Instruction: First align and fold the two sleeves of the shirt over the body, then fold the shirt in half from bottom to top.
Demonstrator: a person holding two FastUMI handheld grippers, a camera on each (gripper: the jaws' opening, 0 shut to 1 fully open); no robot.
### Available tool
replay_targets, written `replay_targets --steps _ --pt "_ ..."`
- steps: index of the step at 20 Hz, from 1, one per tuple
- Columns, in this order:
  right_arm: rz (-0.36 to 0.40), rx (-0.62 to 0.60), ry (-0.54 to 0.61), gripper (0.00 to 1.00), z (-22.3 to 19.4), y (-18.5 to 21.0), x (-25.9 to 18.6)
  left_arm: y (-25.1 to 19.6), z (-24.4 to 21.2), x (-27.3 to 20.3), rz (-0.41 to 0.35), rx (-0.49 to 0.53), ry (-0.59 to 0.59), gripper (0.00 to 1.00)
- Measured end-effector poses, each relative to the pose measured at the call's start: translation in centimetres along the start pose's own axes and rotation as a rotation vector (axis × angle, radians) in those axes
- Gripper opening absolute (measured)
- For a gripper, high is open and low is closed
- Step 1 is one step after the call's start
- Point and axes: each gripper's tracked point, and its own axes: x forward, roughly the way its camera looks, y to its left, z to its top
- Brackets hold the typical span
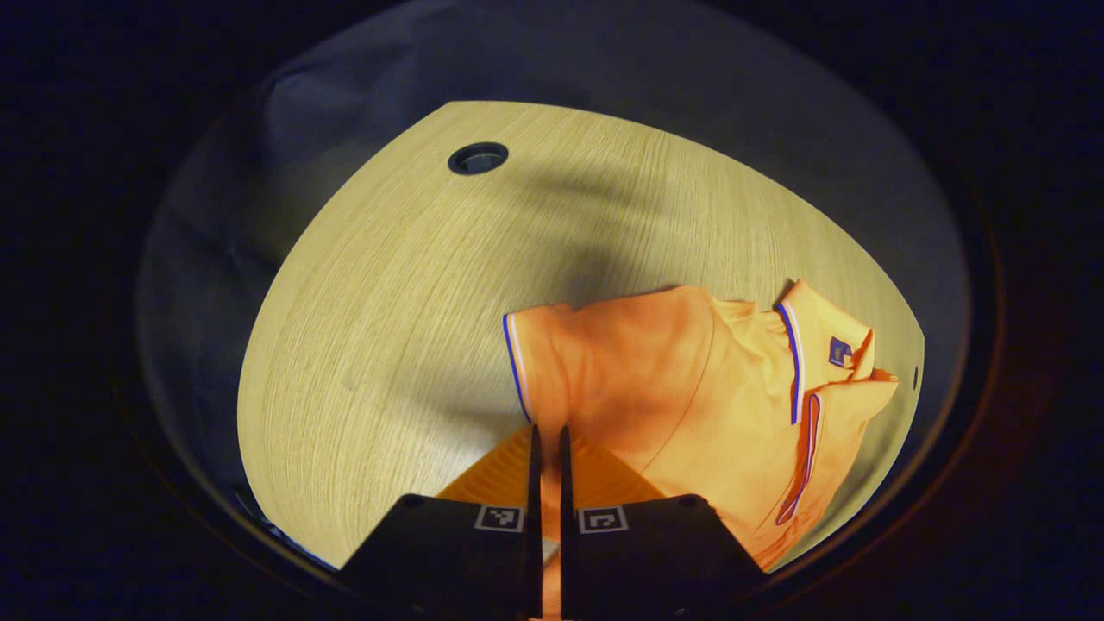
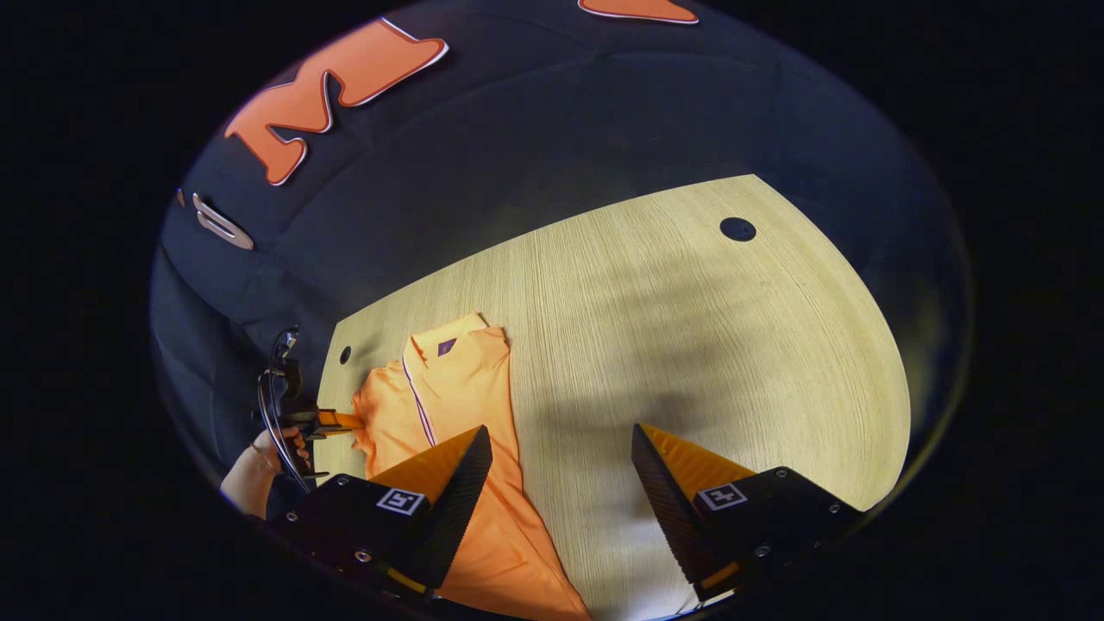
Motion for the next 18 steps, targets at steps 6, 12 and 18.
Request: replay_targets --steps 6,12,18 --pt "0.013 -0.007 0.0 0.99 -0.1 -0.2 -0.1 -1.3 1.5 -4.1 -0.053 0.081 -0.079 0.01" --pt "0.027 -0.012 -0.017 0.99 0.0 0.0 -0.7 -7.2 1.2 -8.7 -0.08 0.253 -0.144 0.01" --pt "0.037 -0.014 -0.03 0.99 -0.5 -0.4 -2.1 -15.9 -2.2 -9.7 -0.193 0.322 -0.113 0.01"
